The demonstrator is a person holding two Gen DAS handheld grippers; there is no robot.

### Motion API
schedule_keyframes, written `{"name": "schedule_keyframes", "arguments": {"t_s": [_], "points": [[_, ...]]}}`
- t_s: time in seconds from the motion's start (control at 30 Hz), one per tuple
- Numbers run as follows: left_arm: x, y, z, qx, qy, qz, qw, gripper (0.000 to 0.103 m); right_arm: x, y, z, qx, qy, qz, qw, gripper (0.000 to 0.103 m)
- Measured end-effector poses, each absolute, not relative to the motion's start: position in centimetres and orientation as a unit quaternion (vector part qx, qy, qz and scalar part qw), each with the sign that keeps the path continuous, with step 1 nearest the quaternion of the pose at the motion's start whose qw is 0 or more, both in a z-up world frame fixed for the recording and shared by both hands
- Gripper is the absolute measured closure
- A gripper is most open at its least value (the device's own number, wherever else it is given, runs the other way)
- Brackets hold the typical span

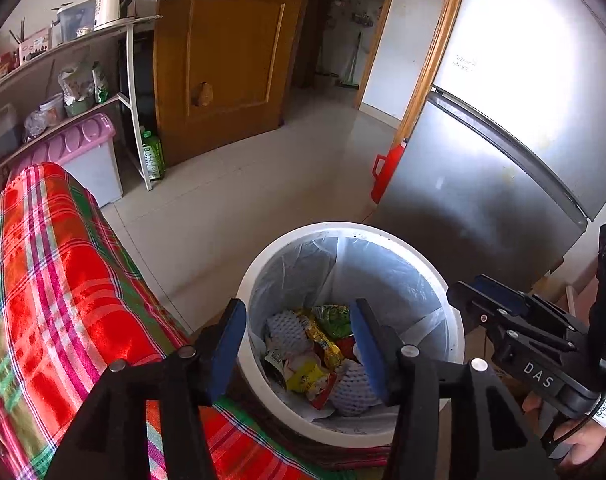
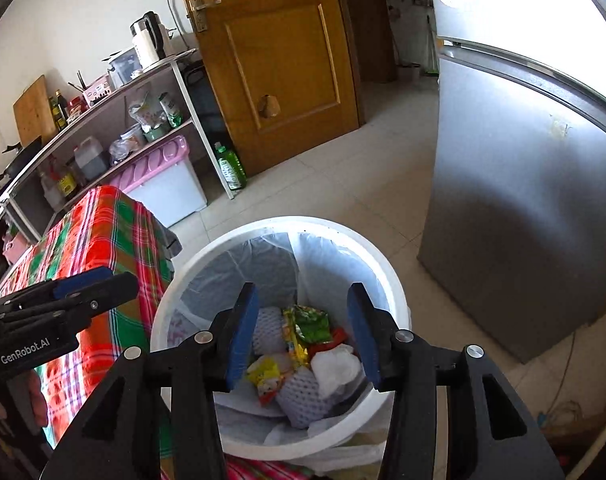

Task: Collect trash
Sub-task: 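Open both tools to drop the tissue and beige packet into the bin, then move both empty tools back over the red packet and brown wrapper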

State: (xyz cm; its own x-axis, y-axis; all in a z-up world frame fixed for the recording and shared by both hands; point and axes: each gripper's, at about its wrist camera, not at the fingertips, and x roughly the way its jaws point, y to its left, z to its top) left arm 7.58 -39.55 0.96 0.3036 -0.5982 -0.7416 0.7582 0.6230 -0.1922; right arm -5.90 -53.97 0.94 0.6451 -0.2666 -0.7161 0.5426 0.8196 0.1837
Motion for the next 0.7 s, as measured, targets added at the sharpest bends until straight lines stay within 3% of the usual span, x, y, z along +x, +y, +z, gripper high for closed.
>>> {"name": "schedule_keyframes", "arguments": {"t_s": [0.7], "points": [[7.4, -31.5, 4.5, 0.074, 0.376, -0.383, 0.84, 0.047, -4.5, -48.6, 3.3, 0.166, 0.337, -0.176, 0.91, 0.056]]}}
